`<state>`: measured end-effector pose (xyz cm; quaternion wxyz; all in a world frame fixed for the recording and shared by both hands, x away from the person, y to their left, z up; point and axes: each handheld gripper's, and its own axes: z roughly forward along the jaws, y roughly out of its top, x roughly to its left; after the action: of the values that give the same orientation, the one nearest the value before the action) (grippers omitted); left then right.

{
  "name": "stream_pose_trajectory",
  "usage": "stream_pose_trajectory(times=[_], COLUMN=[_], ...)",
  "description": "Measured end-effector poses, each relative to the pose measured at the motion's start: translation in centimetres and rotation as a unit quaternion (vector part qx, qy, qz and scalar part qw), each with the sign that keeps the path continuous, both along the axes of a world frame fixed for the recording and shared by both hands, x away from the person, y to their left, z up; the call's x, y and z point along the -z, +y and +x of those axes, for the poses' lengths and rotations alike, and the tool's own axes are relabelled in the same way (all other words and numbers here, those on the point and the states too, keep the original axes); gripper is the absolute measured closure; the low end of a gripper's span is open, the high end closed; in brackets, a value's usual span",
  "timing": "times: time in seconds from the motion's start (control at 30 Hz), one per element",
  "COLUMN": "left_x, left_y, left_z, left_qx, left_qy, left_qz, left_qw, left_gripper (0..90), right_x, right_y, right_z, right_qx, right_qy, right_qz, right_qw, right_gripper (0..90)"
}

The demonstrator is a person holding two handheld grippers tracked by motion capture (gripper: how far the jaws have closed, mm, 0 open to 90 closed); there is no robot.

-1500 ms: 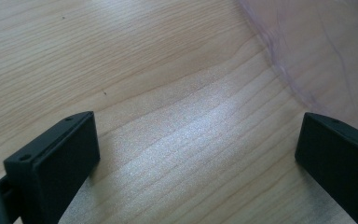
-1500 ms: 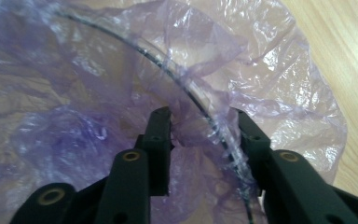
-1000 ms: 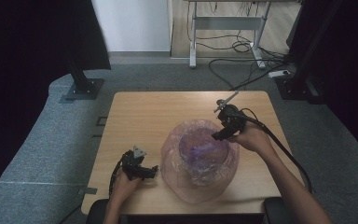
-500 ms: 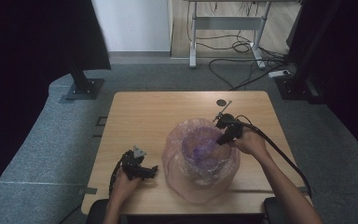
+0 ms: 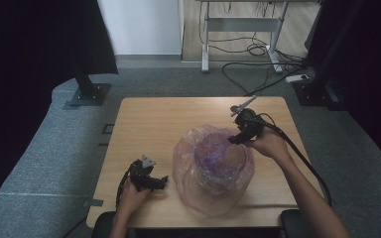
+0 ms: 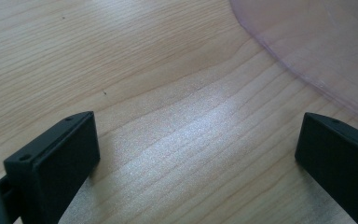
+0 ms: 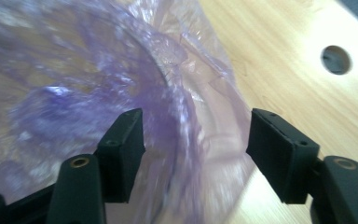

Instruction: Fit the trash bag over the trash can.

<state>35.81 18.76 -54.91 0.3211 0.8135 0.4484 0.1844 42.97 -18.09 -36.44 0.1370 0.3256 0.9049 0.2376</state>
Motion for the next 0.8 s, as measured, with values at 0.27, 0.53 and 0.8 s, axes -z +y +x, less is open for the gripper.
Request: stream_pose_trajectory(times=[0.27, 0.53, 0.8], left_x=[0.0, 0.0, 0.0], left_y=[0.0, 0.0, 0.0], left_z=[0.0, 0.0, 0.0], left_qx=[-0.001, -0.001, 0.0], left_qy=[0.0, 0.0, 0.0], left_qz=[0.0, 0.0, 0.001], left_qw=[1.0, 1.0, 1.0], left_gripper=[0.0, 0.0, 0.0], right_x=[0.7, 4.2, 4.7], right_y=[-1.3, -0.3, 0.7], right_z=[-2.9, -1.0, 2.6], right_qx=[0.038, 0.002, -0.059], right_qy=[0.047, 0.08, 0.084], right_qz=[-0.005, -0.051, -0.038], right_qw=[0.9982, 0.9955, 0.994], right_gripper=[50.1, 76.2, 72.6])
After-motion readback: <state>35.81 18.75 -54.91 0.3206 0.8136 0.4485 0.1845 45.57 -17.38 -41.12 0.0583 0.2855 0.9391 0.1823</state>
